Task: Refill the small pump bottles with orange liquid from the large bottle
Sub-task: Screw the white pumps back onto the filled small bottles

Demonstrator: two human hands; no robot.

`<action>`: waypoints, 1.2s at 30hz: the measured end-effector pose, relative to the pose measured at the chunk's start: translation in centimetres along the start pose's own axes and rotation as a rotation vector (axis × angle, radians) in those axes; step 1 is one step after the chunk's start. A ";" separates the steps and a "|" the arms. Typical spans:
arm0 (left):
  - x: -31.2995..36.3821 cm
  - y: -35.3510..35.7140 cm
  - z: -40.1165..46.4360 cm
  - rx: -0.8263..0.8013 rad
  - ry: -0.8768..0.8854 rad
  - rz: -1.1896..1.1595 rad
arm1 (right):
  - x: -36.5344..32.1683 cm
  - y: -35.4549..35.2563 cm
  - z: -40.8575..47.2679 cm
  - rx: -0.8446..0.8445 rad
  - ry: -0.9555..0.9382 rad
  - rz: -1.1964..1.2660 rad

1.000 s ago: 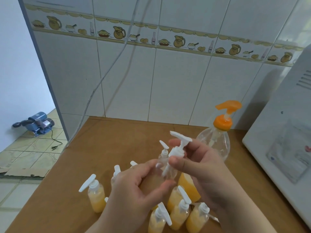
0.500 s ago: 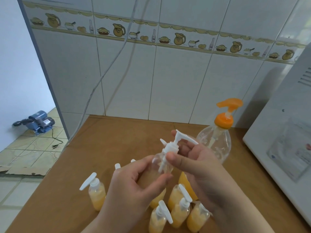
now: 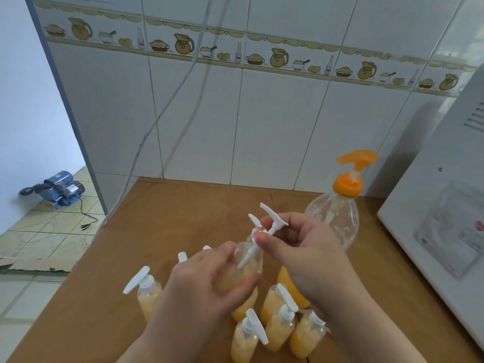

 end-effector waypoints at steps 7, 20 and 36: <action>0.1 -0.4 0.1 0.036 0.116 0.320 | -0.3 0.4 0.6 0.095 0.017 -0.207; -4.7 -3.9 -2.8 0.163 -0.239 -0.016 | -8.9 -0.4 3.1 0.095 -0.388 -0.712; -6.4 -2.9 -6.0 0.048 -0.321 0.043 | 4.7 5.5 10.3 -0.163 0.036 -1.082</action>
Point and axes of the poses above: each hand's wrist, its own z-axis towards the middle knuckle, its own y-axis out of the palm, x = y × z, the point moved 7 cm from there along z, towards the middle knuckle, and after that the axes turned 10 degrees about -x, right-handed, at the moved point
